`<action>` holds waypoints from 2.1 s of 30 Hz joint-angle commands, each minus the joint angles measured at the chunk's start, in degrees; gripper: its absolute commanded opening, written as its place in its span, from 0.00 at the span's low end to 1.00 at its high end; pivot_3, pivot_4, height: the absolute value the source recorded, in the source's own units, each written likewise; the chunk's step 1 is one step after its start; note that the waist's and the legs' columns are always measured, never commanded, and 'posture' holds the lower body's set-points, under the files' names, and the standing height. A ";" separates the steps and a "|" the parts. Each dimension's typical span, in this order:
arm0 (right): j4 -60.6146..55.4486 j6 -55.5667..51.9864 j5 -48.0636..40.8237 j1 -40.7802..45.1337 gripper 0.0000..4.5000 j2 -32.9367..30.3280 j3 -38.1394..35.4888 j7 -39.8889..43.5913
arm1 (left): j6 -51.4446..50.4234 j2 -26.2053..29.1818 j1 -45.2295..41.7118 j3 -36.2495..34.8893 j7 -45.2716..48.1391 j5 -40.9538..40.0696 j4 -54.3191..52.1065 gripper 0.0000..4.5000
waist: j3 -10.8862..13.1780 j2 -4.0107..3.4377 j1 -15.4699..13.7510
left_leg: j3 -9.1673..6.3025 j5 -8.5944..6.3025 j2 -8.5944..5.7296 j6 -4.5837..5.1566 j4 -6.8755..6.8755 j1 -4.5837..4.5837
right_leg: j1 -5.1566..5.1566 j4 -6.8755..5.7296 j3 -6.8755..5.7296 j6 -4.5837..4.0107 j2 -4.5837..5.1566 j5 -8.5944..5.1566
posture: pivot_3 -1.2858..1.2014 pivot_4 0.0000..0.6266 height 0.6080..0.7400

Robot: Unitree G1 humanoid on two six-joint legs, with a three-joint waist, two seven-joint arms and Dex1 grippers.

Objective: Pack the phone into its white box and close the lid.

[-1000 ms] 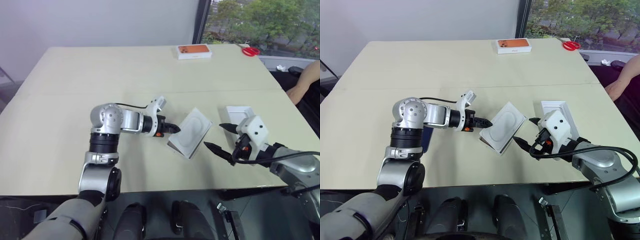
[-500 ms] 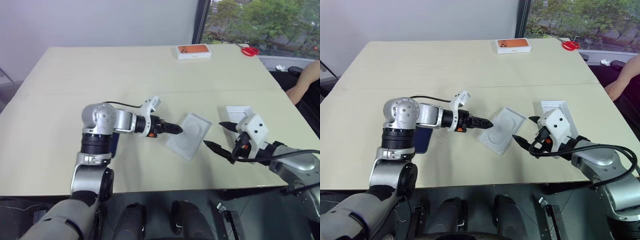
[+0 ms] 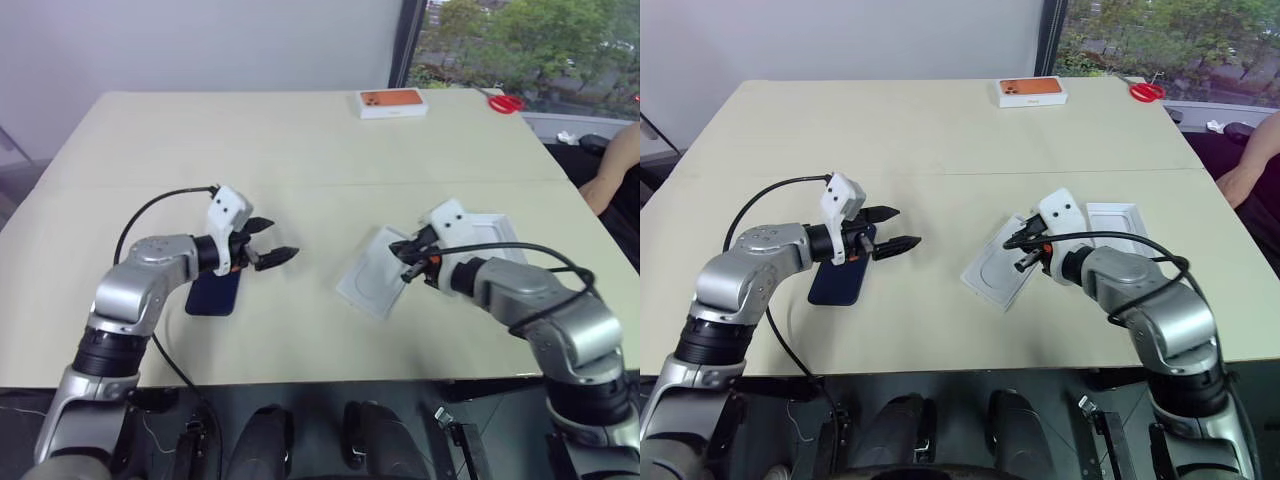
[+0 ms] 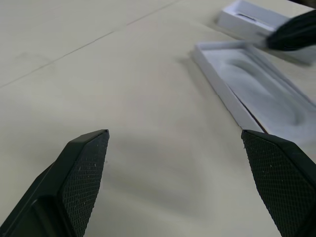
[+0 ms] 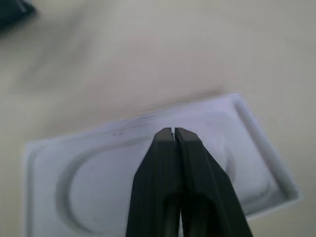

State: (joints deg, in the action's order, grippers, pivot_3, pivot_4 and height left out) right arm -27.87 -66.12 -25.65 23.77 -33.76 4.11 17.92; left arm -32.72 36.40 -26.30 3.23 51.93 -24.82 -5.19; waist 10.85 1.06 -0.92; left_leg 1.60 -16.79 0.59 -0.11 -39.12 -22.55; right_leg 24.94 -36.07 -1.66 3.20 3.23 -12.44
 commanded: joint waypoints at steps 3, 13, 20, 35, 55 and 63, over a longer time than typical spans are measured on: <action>2.56 -3.13 3.98 3.58 0.00 2.62 2.51 -3.72 | 6.38 3.58 3.30 0.72 6.26 1.87 -2.33 1.00 | 0.00 0.00 0.31 | 0.09 -0.02 -0.06 0.03 0.00 -0.01 | 0.00 0.03 0.01 0.03 0.05 0.01 | 0.52 0.24 1.00; 14.09 2.05 13.20 6.66 0.00 5.10 8.81 -6.20 | 3.97 2.45 6.97 -1.63 5.20 -0.88 -6.38 1.00 | 0.00 0.01 0.48 | 0.05 -0.02 -0.04 0.05 -0.01 0.03 | -0.02 0.00 -0.05 0.29 -0.16 0.12 | 0.52 0.24 1.00; 18.99 8.08 19.43 8.15 0.00 4.61 11.34 -5.55 | 2.99 1.85 8.08 -1.85 3.85 -1.18 -7.96 1.00 | 0.00 0.01 0.73 | 0.01 -0.02 0.09 0.05 -0.01 0.04 | -0.02 -0.02 -0.03 0.30 -0.35 0.12 | 0.52 0.24 1.00; 10.18 19.09 20.94 2.91 0.00 2.73 18.97 10.63 | 3.14 2.32 8.27 -2.02 2.76 -0.83 -6.77 1.00 | 0.00 0.01 1.40 | -0.03 -0.04 0.19 0.08 0.01 0.06 | -0.02 -0.01 -0.03 0.30 -0.46 0.12 | 0.52 0.24 1.00; 1.96 22.03 20.70 3.21 0.00 0.33 13.62 17.63 | -23.91 4.79 5.91 -25.06 -18.05 -9.37 -0.74 1.00 | 0.02 0.04 1.64 | -0.04 -0.04 0.24 0.07 0.01 0.07 | 0.00 -0.03 -0.04 0.32 -0.50 0.12 | 0.52 0.24 1.00; 0.59 18.43 17.82 8.42 0.00 8.41 17.57 18.08 | -50.49 9.09 -3.82 -27.20 -22.70 -12.28 7.88 1.00 | 0.02 0.08 1.66 | -0.08 -0.03 0.23 0.05 0.01 0.09 | 0.00 -0.12 -0.06 0.33 -0.52 0.12 | 0.52 0.24 1.00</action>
State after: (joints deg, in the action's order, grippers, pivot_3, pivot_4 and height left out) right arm -25.67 -47.22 -7.54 31.86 -25.65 20.66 35.85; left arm -79.77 44.48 -29.45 -22.41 29.21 -35.97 1.96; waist 10.87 1.14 0.75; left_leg 1.52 -16.82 0.81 -0.06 -39.11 -22.45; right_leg 24.94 -36.19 -1.72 3.53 2.72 -12.32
